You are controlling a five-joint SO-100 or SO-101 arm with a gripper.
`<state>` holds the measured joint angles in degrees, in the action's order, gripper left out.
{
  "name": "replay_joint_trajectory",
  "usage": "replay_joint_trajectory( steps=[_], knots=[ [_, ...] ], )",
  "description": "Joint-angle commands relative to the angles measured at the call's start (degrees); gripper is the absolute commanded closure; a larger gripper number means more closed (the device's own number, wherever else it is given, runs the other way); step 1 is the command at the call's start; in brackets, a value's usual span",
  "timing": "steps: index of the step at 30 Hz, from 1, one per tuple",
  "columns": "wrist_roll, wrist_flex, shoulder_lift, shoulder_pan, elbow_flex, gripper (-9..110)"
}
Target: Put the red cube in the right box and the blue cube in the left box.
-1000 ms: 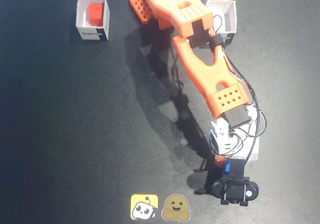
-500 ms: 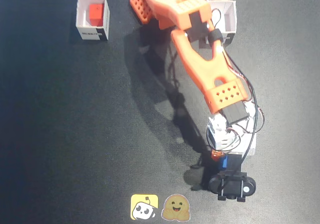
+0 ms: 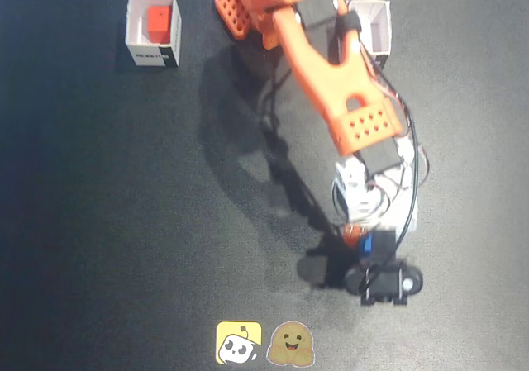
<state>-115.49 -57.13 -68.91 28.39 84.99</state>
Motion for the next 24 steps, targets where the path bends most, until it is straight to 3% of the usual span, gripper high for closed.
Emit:
replay_joint_trajectory(
  steps=[1,16,24],
  knots=[
    [0.1,1.1,-8.7,1.9,3.9,93],
    [0.3,-2.3,-23.9,10.3,20.5,92],
    [0.0,-10.2,-29.4,13.2,22.1,92]
  ],
)
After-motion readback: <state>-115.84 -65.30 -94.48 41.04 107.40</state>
